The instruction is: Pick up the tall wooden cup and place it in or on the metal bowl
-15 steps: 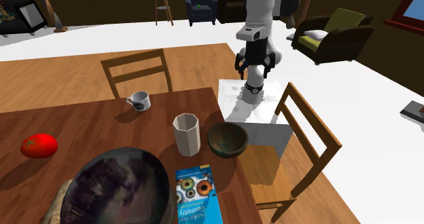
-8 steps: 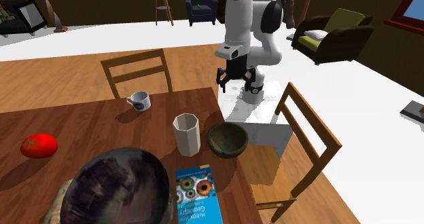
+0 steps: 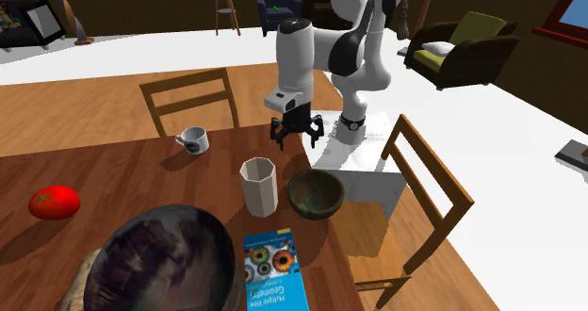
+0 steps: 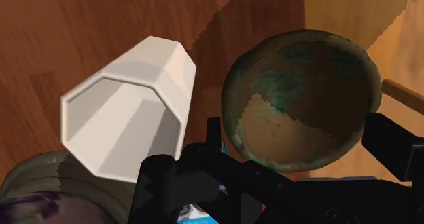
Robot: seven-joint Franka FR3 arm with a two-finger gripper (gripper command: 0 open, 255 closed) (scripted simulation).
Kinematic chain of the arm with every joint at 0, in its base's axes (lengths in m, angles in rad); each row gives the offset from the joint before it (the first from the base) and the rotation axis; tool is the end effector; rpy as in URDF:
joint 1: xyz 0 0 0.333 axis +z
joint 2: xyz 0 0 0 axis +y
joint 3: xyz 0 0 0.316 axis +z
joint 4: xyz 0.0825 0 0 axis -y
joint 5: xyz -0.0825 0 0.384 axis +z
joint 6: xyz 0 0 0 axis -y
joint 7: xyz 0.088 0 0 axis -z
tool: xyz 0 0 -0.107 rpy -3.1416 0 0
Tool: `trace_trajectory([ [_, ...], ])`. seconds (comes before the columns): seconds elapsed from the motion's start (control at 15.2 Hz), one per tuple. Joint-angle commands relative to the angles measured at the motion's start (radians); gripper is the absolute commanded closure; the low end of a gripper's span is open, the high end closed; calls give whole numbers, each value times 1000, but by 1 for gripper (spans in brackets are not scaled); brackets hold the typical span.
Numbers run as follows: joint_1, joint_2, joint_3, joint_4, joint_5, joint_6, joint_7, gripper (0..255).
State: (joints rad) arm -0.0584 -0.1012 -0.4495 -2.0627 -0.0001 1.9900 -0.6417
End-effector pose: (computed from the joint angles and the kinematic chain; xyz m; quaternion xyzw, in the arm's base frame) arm 0.4598 -0.2619 0.4759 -0.9974 -0.0676 -0.0197 0.0134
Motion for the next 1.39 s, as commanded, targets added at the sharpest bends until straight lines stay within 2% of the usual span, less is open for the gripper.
trace_trajectory([
  [0.0, -10, 79, -22, 49, 26, 14, -53, 0],
  [0.33, -57, 281, -50, 196, 107, 26, -175, 0],
  [0.86, -64, 320, -42, 138, 131, 118, -192, 0],
  [1.32, -64, 320, -42, 138, 131, 118, -192, 0],
])
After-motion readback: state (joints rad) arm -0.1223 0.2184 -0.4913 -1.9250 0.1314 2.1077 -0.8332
